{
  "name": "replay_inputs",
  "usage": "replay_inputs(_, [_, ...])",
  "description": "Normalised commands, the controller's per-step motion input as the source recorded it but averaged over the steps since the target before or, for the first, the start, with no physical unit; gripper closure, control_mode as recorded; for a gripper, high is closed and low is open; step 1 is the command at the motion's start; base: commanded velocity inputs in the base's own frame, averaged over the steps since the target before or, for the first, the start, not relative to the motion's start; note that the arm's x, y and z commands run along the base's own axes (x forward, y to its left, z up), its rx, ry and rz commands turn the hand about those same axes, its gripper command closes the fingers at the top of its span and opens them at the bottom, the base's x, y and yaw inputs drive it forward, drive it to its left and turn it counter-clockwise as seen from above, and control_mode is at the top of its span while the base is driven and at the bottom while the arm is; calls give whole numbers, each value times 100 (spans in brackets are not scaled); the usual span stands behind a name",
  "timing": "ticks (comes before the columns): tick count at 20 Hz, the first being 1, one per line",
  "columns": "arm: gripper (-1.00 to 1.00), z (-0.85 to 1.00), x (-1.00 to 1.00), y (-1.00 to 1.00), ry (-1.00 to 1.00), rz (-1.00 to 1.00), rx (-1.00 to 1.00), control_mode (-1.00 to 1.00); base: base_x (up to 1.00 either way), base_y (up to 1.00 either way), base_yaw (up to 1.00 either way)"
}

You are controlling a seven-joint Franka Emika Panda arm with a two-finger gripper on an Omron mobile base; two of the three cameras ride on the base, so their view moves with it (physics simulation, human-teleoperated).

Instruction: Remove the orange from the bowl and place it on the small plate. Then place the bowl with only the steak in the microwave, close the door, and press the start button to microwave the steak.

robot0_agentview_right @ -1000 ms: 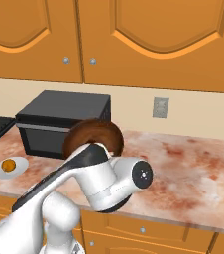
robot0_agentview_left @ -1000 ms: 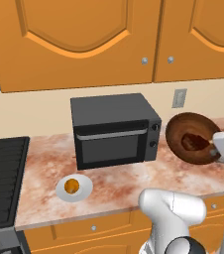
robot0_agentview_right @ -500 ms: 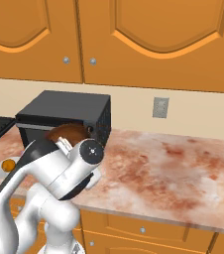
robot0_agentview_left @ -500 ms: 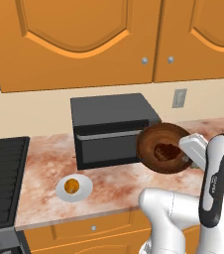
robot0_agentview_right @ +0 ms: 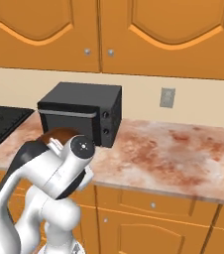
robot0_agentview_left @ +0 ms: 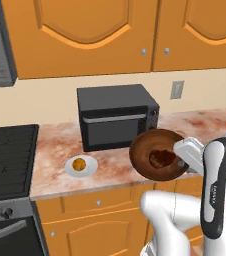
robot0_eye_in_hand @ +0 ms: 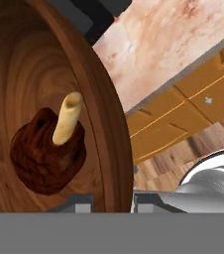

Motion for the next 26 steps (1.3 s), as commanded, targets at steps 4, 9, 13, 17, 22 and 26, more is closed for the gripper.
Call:
replay_inputs(4, [100,0,0,0,0,0,0,100,-67,98,0])
replay_inputs(9, [100,0,0,0,0,0,0,100,-25,100,0])
replay_inputs(13, [100,0,0,0,0,0,0,100,0,100,0])
replay_inputs(17, [100,0,0,0,0,0,0,100,4,100,0])
replay_inputs(22, [100,0,0,0,0,0,0,100,49,100,-2])
replay_inputs(26, [100,0,0,0,0,0,0,100,68,29,0])
